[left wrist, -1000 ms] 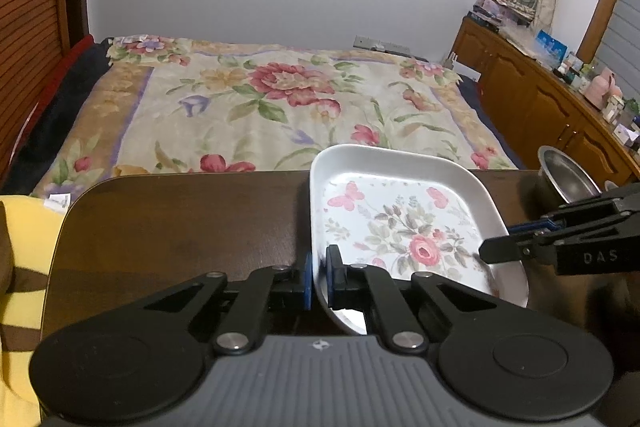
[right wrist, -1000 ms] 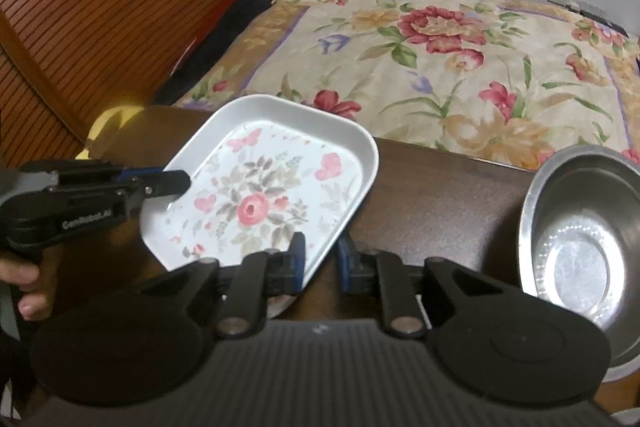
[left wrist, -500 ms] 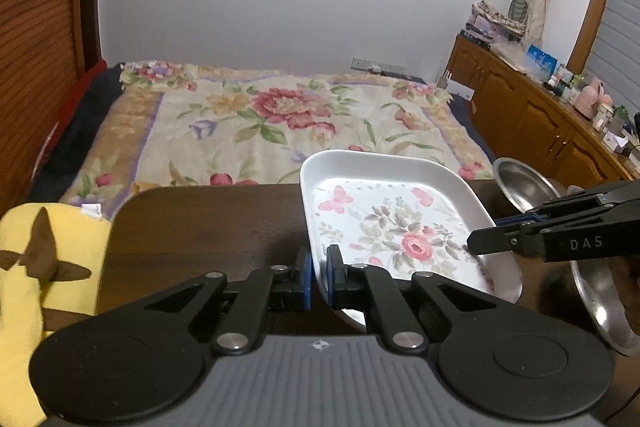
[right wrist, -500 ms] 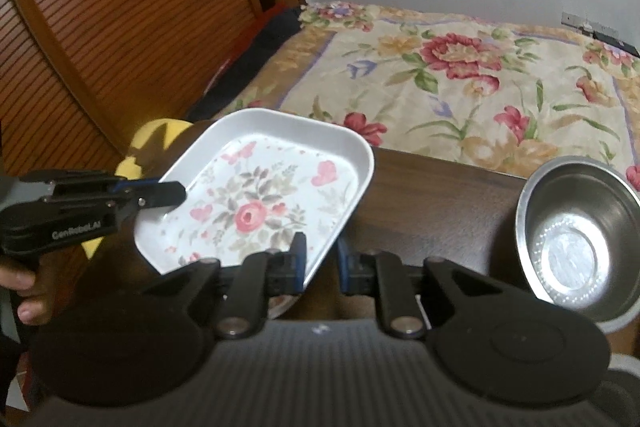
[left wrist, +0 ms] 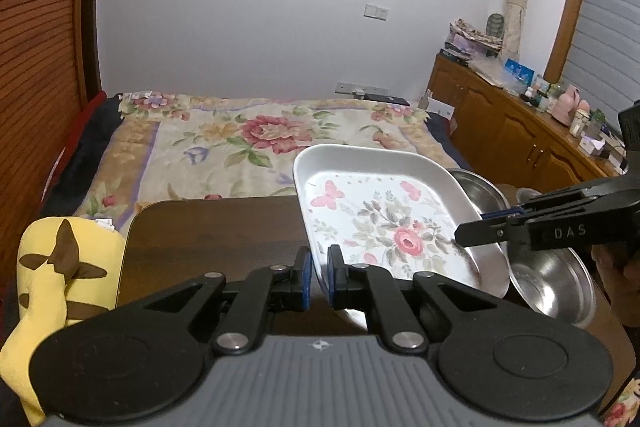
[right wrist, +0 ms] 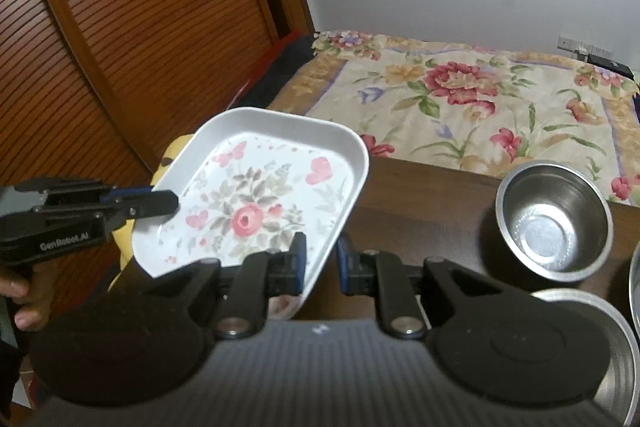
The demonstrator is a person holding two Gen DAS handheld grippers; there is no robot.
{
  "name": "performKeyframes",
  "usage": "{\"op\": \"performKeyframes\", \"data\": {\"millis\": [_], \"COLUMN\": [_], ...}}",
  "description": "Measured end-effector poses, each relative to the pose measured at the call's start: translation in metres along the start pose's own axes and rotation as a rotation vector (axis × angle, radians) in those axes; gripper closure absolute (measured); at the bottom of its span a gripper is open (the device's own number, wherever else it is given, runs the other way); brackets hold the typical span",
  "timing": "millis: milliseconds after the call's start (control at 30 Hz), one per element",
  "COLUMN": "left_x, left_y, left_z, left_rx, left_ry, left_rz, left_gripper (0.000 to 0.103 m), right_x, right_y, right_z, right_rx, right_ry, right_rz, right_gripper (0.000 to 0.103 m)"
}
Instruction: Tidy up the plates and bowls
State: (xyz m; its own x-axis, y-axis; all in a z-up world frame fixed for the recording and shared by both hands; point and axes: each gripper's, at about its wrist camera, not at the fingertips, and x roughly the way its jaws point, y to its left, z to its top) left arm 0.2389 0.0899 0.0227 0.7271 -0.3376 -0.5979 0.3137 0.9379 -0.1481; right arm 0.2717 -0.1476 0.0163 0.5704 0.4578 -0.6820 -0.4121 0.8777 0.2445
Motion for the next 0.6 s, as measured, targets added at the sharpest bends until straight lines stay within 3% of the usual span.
{"op": "performKeyframes", "data": {"millis": [600], "left_x": [-0.045], "left_y": [-0.028], "left_z": [-0.046], "left_rx": [0.001], "left_ry": [-0.005], "left_rz": [-0.025], "left_gripper": [0.094], "right_x": [-0.041], "right_y": [0.016], "right_z": [-0.052], "right_rx": [-0.013], "right_ry": [0.003], "right_rz": [0.018], "right_gripper": [0.085]}}
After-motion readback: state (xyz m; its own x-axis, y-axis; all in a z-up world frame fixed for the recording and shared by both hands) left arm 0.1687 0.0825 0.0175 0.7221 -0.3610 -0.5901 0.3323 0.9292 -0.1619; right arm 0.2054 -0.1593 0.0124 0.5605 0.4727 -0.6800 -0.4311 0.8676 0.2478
